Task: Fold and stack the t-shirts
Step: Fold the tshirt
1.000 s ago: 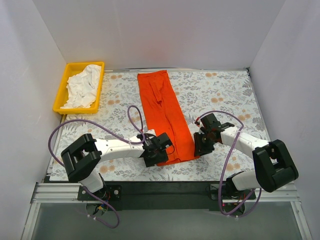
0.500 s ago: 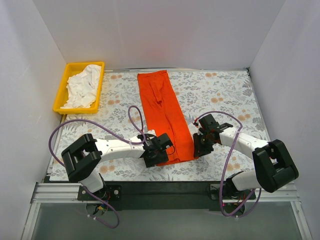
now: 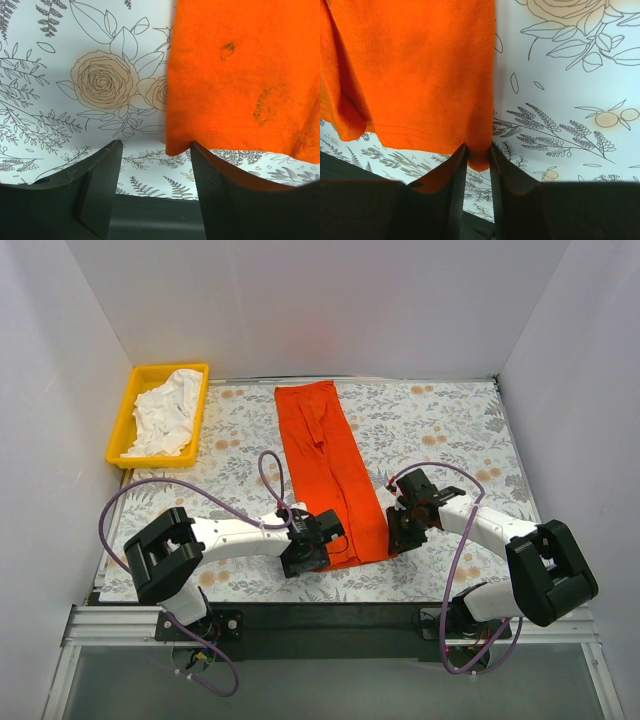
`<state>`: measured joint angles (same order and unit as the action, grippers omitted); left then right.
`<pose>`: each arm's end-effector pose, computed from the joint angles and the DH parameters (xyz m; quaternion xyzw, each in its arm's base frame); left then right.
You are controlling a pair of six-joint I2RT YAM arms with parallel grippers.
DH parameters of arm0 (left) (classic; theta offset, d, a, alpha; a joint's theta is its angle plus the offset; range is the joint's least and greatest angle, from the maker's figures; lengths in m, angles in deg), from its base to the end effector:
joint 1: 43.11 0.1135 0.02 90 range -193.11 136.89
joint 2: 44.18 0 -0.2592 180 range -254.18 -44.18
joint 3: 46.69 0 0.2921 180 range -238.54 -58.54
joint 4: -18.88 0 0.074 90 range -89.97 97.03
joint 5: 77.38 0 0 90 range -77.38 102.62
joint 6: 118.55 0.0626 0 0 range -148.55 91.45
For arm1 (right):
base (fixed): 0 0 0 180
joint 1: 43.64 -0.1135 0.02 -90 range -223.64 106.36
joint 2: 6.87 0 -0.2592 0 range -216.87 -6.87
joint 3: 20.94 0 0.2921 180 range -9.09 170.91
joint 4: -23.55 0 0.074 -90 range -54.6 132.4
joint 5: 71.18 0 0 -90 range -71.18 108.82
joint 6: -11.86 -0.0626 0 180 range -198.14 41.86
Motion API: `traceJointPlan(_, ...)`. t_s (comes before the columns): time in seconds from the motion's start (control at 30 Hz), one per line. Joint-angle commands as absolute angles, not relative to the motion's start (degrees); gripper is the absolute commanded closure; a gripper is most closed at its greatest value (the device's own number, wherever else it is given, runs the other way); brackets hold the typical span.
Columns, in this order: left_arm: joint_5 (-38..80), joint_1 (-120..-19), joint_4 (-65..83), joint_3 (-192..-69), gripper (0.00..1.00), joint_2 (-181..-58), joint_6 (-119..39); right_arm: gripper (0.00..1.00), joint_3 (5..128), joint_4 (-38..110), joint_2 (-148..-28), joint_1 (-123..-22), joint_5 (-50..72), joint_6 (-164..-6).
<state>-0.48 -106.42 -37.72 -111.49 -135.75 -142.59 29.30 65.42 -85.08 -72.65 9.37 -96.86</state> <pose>0.1490 -0.2648 0.1070 -0.4308 0.8934 -0.0548 0.1152 0.2327 0.1408 0.1028 -0.1024 0.9760 0.1447 0.1267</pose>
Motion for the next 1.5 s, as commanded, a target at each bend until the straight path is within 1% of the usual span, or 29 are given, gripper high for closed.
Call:
traceJointPlan(0.0, -3.81, -107.18, -41.05, -113.99, 0.47, -138.38, -153.71, 0.73, 27.3, 67.83, -85.09, -72.82, 14.52, -95.63)
traceJointPlan(0.17, -4.34, -107.53, -41.13, -116.19, 0.47, -141.12, -153.62, 0.73, 27.56, 67.74, -85.35, -72.82, 14.78, -95.46)
traceJointPlan(0.47, -6.8, -108.76, -45.09, -120.5, 0.47, -139.54, -155.38, 0.73, 27.74, 67.74, -84.83, -72.82, 14.69, -94.75)
traceJointPlan(0.6, -6.98, -108.76, -44.92, -120.59, 0.48, -140.24, -155.73, 0.73, 28.09, 67.74, -84.12, -72.82, 14.87, -94.49)
traceJointPlan(1.03, -6.01, -108.76, -44.04, -120.68, 0.54, -146.65, -155.29, 0.73, 27.3, 67.74, -83.86, -72.82, 14.52, -93.88)
traceJointPlan(1.07, -5.14, -108.76, -43.77, -120.07, 0.57, -146.66, -155.29, 0.73, 27.21, 67.83, -83.86, -72.82, 14.52, -93.88)
traceJointPlan(1.13, -4.08, -108.76, -42.64, -119.01, 0.61, -146.83, -155.29, 0.73, 27.03, 67.74, -83.86, -72.82, 14.69, -93.88)
traceJointPlan(1.17, -3.47, -108.94, -42.11, -117.7, 0.64, -146.66, -155.29, 0.73, 26.86, 67.83, -83.86, -72.82, 14.78, -94.14)
traceJointPlan(1.27, -1.45, -108.94, -39.82, -115.85, 0.71, -146.57, -155.21, 0.75, 26.86, 67.83, -83.77, -72.82, 14.87, -94.4)
traceJointPlan(1.3, -1.01, -108.85, -39.38, -115.15, 0.77, -146.66, -155.03, 0.76, 26.86, 67.83, -83.94, -72.82, 14.78, -94.58)
traceJointPlan(1.33, -0.04, -108.94, -39.03, -114.79, 0.79, -146.57, -154.85, 0.77, 26.86, 67.92, -84.21, -72.82, 14.52, -94.75)
traceJointPlan(1.4, 0.58, -108.94, -38.94, -113.83, 0.87, -146.48, -154.33, 0.8, 26.68, 68.01, -84.47, -72.82, 14.43, -95.11)
traceJointPlan(1.43, 0.67, -108.94, -39.11, -113.47, 0.92, -146.39, -154.24, 0.82, 26.51, 68.01, -84.65, -72.82, 14.6, -95.28)
traceJointPlan(1.47, 0.58, -108.94, -39.2, -113.12, 0.98, -146.13, -153.98, 0.85, 26.33, 68.09, -84.74, -72.82, 14.69, -95.19)
